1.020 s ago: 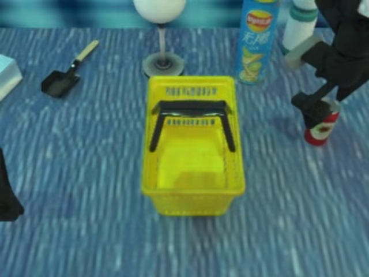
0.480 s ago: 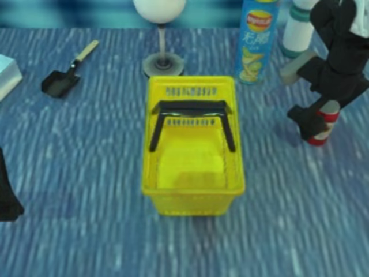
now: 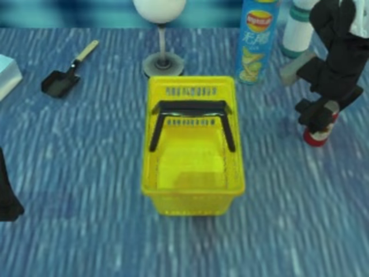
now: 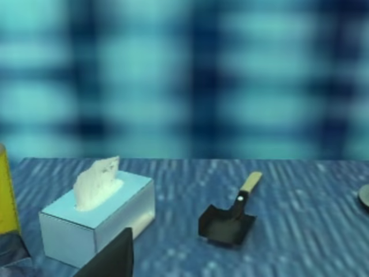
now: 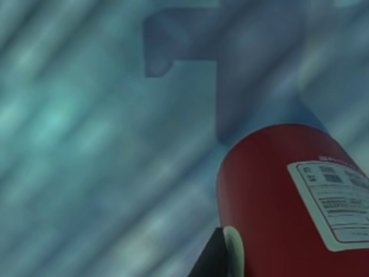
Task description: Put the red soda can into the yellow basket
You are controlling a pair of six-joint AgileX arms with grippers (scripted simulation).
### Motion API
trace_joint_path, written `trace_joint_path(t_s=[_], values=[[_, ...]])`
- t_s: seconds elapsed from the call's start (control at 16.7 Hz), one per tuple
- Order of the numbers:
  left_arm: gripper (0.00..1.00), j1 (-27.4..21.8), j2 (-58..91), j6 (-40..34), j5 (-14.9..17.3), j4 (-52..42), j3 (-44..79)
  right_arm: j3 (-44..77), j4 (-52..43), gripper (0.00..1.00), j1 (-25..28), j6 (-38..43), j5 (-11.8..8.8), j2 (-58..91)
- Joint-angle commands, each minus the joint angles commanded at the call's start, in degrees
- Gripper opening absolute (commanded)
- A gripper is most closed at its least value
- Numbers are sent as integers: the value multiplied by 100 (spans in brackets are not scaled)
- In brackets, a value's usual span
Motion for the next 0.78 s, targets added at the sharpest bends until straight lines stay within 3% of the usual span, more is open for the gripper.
trace_joint_path(t_s=[0.24, 0.78], values=[[100, 0, 0, 0, 0, 0, 0, 0, 0, 2, 0, 0, 0, 0], [100, 0, 0, 0, 0, 0, 0, 3, -2, 0, -15, 7, 1, -9]])
